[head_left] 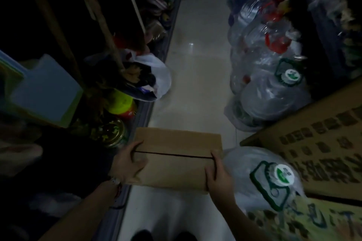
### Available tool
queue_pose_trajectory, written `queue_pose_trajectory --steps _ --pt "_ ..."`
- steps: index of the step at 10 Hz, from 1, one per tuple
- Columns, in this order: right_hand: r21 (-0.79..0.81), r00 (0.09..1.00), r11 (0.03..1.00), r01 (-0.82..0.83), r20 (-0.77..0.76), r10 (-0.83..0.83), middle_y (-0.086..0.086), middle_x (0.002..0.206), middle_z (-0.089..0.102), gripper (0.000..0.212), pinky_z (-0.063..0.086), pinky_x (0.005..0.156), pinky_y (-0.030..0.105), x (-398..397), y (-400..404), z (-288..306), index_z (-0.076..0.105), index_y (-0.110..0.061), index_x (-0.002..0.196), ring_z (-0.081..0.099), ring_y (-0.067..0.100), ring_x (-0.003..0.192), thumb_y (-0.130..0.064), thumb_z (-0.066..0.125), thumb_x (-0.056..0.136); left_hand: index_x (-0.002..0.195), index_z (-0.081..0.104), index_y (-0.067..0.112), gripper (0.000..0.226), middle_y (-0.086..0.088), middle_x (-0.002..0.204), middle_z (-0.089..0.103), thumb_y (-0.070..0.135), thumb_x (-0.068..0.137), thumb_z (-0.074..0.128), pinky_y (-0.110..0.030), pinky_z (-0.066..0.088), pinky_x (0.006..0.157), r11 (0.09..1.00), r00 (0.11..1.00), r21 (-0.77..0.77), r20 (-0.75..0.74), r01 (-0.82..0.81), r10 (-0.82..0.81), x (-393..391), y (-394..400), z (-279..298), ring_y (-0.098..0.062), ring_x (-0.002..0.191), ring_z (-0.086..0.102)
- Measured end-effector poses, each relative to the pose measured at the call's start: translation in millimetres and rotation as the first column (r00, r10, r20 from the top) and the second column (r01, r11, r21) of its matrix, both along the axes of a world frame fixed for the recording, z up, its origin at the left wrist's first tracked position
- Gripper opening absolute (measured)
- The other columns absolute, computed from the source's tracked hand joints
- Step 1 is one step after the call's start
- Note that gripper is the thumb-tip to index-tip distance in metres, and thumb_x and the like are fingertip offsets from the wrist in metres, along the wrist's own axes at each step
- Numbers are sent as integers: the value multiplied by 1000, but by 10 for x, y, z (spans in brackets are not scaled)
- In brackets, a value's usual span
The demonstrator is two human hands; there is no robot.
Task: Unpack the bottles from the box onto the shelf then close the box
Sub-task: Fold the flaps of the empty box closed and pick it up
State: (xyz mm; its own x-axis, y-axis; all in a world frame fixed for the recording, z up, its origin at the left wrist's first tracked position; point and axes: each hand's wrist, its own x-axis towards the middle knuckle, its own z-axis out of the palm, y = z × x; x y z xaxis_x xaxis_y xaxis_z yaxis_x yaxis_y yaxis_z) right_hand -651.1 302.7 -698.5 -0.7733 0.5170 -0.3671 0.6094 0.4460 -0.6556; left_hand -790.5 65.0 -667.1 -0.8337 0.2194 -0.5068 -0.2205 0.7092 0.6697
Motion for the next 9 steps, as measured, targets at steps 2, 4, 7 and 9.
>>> queue_pose_trajectory --steps 2,4,7,9 --pt "-33 999 999 3 38 -2 9 143 45 51 43 99 38 -218 -22 -1351 20 -38 147 50 28 121 -35 38 99 134 48 17 61 2 126 51 11 79 73 -27 37 88 999 1000 35 -8 -2 2 -170 -25 -1395 -20 117 48" --pt "50 999 998 -29 40 27 11 135 52 51 44 93 34 -235 -80 -2181 24 -26 149 54 26 115 -28 39 100 132 49 16 73 -12 133 51 36 65 68 -35 42 92 999 1000 52 6 -12 12 -201 -56 -2325 -29 119 50" --pt "48 997 999 -24 76 20 12 142 40 51 35 90 23 -112 -123 -2566 23 -26 147 48 17 113 -26 42 99 131 46 17 68 -13 139 43 5 72 75 -38 38 100 994 989 -94 -138 46 -59 -33 -18 -2847 -33 123 45" --pt "70 974 997 35 221 -50 22 144 33 49 42 102 47 -296 -110 -2117 27 -26 143 41 40 126 -22 41 96 130 51 11 53 -23 138 42 16 78 63 -47 40 103 982 995 -187 -92 25 -43 -65 166 -2419 -43 123 44"
